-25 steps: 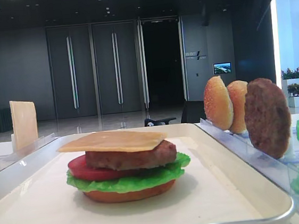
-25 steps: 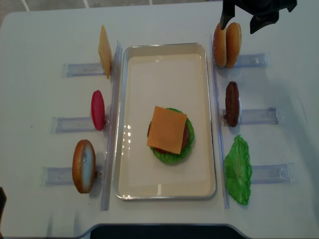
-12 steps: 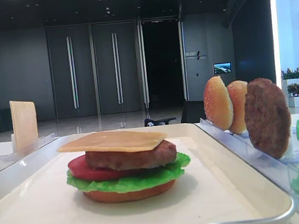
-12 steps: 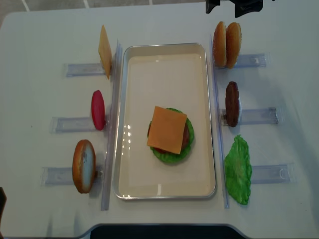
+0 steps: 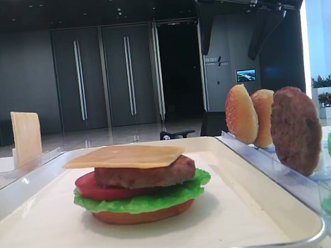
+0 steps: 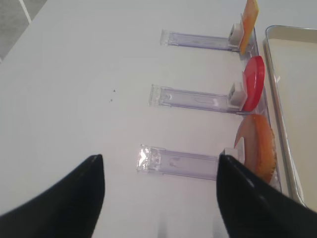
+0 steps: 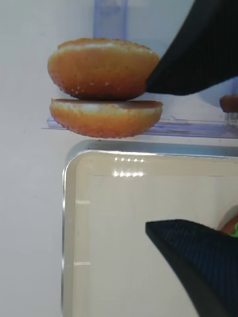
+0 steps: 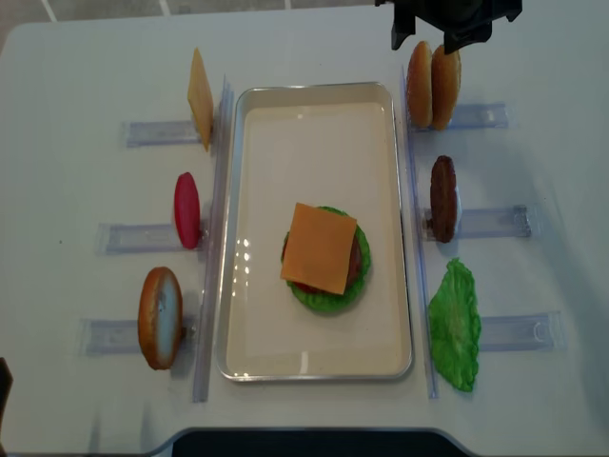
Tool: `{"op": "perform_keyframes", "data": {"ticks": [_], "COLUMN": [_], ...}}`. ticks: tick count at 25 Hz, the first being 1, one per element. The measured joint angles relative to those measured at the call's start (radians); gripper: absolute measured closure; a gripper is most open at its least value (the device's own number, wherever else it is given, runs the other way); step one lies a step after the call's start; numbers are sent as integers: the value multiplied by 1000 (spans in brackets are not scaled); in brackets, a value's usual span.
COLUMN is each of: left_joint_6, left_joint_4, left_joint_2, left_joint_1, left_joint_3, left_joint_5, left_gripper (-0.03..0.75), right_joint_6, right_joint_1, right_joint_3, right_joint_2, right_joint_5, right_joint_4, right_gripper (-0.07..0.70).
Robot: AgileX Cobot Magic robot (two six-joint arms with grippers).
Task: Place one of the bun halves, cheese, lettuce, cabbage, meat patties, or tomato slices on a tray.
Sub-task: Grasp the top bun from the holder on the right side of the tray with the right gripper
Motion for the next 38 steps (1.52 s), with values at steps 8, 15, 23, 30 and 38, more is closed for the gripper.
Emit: {"op": "perform_keyframes", "data": {"ticks": [8, 15, 23, 30, 38], "left_joint_6": [0, 0, 0, 0, 0], "left_joint_4": [0, 0, 0, 0, 0], "left_joint_2": [0, 0, 0, 0, 0], "left_joint_1": [0, 0, 0, 0, 0], "left_joint_3": [0, 0, 0, 0, 0], "left_joint_5": [0, 0, 0, 0, 0], "left_gripper": [181, 181, 181, 181, 181], "right_joint_6": [-18, -20, -24, -26, -33], "right_joint_1": [0, -8, -20, -20, -20], "right_joint_3": [-1, -1, -1, -2, -2], "right_joint_2": [48, 92, 100, 121, 150], "right_joint_5": [-22, -45, -70, -71, -71], "right_joint_4": [0, 0, -19, -10, 22], "right_gripper": [106, 107, 136, 146, 171]}}
